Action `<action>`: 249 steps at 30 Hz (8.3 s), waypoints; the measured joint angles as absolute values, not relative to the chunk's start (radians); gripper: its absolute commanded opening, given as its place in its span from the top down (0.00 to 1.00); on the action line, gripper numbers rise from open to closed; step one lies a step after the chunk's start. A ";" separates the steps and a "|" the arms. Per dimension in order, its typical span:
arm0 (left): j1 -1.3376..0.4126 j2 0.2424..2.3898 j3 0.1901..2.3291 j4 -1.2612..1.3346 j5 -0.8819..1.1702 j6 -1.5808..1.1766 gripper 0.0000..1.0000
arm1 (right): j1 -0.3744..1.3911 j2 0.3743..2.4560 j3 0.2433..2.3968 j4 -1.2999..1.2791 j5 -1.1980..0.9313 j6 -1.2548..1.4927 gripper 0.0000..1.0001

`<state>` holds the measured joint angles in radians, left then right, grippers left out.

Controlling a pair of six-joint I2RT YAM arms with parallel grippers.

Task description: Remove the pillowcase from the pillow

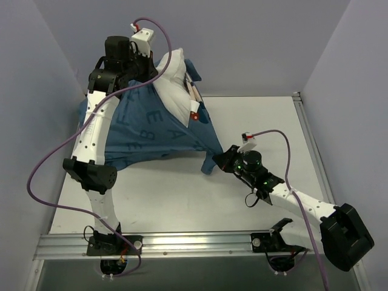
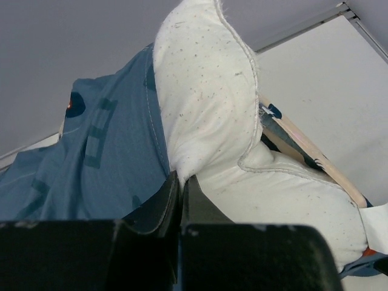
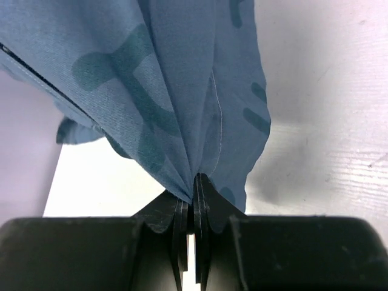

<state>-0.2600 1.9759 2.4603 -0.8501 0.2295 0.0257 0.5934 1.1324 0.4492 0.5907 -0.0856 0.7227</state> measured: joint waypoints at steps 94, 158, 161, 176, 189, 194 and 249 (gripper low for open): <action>-0.398 1.788 1.966 -0.759 0.282 -0.014 0.98 | 0.421 1.475 0.738 0.366 -0.255 0.683 0.59; -0.345 1.711 2.132 -0.872 0.494 -0.065 0.98 | 0.264 1.192 1.188 0.141 -0.498 0.315 0.00; -0.351 1.711 2.132 -0.872 0.490 -0.065 0.98 | 0.340 1.198 1.229 0.141 -0.514 0.317 0.00; -0.354 1.711 2.132 -0.872 0.482 -0.062 0.98 | 0.532 1.369 1.190 0.200 -0.583 0.397 0.00; -0.358 1.711 2.132 -0.905 0.472 -0.062 0.98 | 0.660 1.402 1.057 0.425 -0.648 0.480 0.44; -0.358 1.711 2.124 -0.929 0.456 -0.051 0.98 | 0.676 1.499 1.078 0.461 -0.645 0.520 1.00; -0.341 1.586 1.594 -0.912 0.265 0.231 0.34 | 0.713 1.621 0.857 0.674 -0.444 0.827 1.00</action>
<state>-0.3408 1.5856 1.5944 -0.9119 0.2649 0.2314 0.7128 1.6207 0.8566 0.6743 -0.4442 0.8268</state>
